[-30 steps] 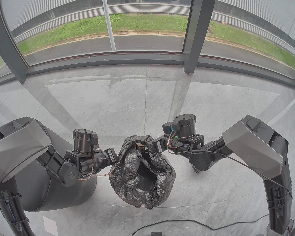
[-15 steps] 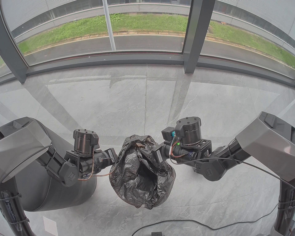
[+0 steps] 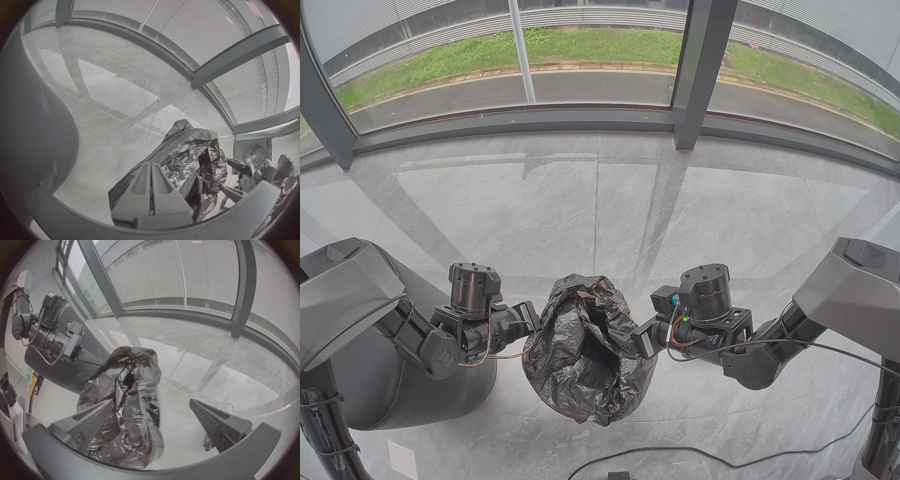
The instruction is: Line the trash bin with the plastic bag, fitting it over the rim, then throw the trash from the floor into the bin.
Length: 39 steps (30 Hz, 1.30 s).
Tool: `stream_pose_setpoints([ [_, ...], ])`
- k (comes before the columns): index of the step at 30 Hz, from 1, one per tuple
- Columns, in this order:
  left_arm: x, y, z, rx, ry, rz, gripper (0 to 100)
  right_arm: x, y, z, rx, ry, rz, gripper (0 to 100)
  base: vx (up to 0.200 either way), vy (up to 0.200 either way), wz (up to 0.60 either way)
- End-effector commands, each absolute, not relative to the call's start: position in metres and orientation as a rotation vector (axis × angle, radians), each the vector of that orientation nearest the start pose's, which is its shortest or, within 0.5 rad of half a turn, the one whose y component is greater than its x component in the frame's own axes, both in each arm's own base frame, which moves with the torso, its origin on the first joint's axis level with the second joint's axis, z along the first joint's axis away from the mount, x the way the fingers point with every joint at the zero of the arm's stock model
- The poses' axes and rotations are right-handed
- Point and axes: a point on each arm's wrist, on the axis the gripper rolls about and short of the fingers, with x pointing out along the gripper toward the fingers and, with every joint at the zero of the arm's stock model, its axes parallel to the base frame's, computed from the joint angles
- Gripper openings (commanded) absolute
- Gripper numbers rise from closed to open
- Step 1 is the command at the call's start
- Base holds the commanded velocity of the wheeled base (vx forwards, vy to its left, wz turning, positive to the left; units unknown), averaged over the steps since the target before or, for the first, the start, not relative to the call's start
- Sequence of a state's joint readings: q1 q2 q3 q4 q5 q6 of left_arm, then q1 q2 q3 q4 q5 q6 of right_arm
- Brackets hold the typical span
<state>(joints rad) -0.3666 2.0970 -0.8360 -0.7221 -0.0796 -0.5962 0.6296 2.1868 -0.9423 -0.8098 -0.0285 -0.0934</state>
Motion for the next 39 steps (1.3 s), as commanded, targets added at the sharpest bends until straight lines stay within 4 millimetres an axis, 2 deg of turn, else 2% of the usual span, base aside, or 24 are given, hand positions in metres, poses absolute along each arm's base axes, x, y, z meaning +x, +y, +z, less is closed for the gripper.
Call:
stream_pose_setpoints([
  [1,0.339,-0.133,0.063,-0.493,0.65,-0.262,0,0.333,0.215,0.059,-0.226,0.391,0.558,100,0.0,0.0,0.0],
  [11,0.339,-0.133,0.063,-0.494,0.651,-0.263,0,0.358,0.201,0.047,-0.212,0.4,0.499,100,0.0,0.0,0.0],
  [21,0.339,-0.134,0.062,-0.493,0.652,-0.264,0,0.367,0.198,0.054,-0.204,0.37,0.48,100,0.0,0.0,0.0],
  [32,0.339,-0.133,0.064,-0.495,0.649,-0.263,0,0.37,0.194,0.033,-0.213,0.422,0.468,100,0.0,0.0,0.0],
  [36,0.337,-0.132,0.072,-0.507,0.627,-0.27,0,0.371,0.194,0.023,-0.219,0.445,0.469,100,0.0,0.0,0.0],
  [39,0.331,-0.13,0.09,-0.527,0.587,-0.285,0,0.373,0.195,0.017,-0.221,0.454,0.469,100,0.0,0.0,0.0],
])
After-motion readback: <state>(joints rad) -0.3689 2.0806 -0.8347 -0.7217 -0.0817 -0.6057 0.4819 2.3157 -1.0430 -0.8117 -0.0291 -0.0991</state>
